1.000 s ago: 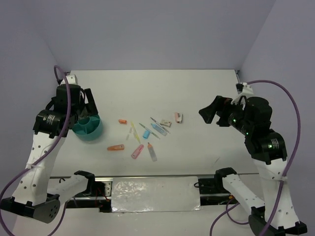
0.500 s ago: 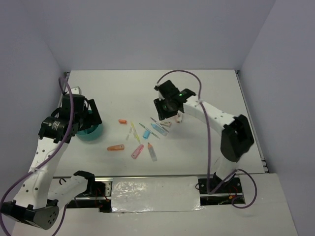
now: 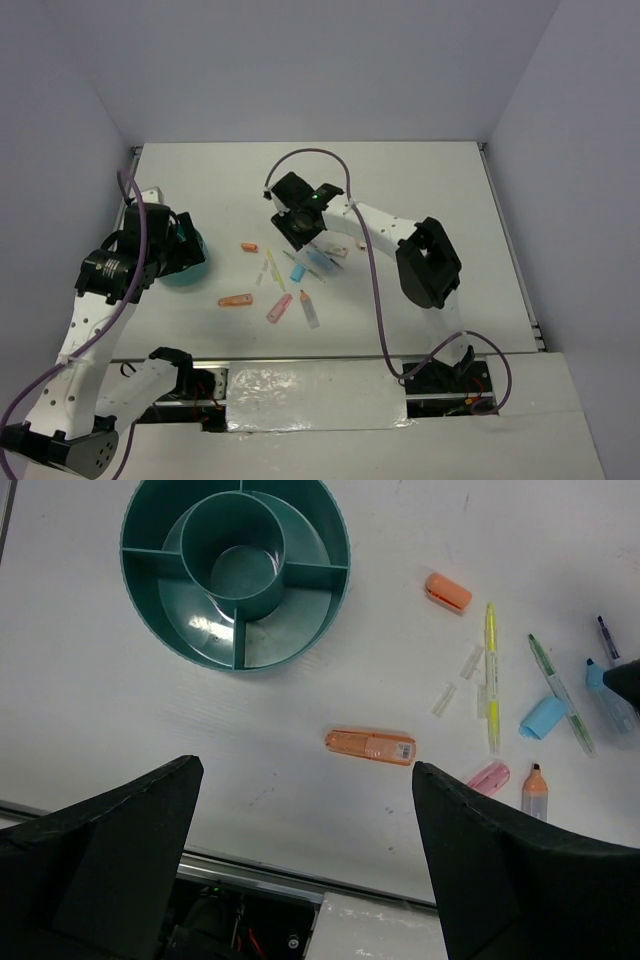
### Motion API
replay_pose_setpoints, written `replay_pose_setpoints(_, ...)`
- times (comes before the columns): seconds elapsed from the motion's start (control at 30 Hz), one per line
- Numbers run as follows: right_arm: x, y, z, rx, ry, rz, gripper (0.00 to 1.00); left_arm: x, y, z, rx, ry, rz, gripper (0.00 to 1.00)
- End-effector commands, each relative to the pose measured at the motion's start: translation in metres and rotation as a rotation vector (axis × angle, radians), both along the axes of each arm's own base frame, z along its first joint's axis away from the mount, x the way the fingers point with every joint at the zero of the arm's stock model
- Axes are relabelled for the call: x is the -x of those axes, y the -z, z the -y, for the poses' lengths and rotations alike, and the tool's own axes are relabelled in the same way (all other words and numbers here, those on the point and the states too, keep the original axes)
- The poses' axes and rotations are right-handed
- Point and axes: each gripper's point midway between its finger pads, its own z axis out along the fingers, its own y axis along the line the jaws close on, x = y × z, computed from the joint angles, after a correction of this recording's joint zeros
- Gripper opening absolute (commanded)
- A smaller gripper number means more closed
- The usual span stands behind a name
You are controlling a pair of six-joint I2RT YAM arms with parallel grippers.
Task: Sort the stationery into containers
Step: Pick up the pen from the center of the board.
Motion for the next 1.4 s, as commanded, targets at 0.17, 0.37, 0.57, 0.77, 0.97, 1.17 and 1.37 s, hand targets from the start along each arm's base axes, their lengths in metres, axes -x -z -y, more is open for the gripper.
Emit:
replay_pose_setpoints(0.17, -0.005, 0.02, -0.026, 0.039, -0.099, 0.009, 0.48, 0.006, -0.009, -0.007, -0.026, -0.008, 0.016, 0.99)
replay_pose_setpoints(0.37, -0.001, 0.037, -0.032, 0.074, -0.116, 0.003, 0.48, 0.013, -0.006, -0.012, -0.051, -0.018, -0.008, 0.99)
replay_pose_setpoints(0.57, 0.0, 0.055, -0.023, 0.112, -0.106, -0.007, 0.46, 0.018, -0.003, -0.015, -0.071, -0.022, -0.02, 0.99)
replay_pose_setpoints(0.77, 0.006, 0.066, -0.01, 0.146, -0.094, -0.004, 0.45, 0.019, -0.004, -0.015, -0.076, -0.021, -0.015, 0.99)
replay_pose_setpoints(0.97, 0.011, 0.071, -0.001, 0.149, -0.085, -0.001, 0.41, 0.017, -0.004, -0.015, -0.076, -0.016, -0.012, 0.99)
replay_pose_setpoints(1.17, 0.018, 0.073, 0.003, 0.146, -0.082, -0.012, 0.35, 0.014, -0.004, -0.012, -0.067, -0.014, -0.012, 0.99)
replay_pose_setpoints(1.37, 0.031, 0.075, 0.004, 0.103, -0.081, -0.046, 0.04, 0.008, -0.005, -0.004, -0.025, 0.0, -0.003, 0.99)
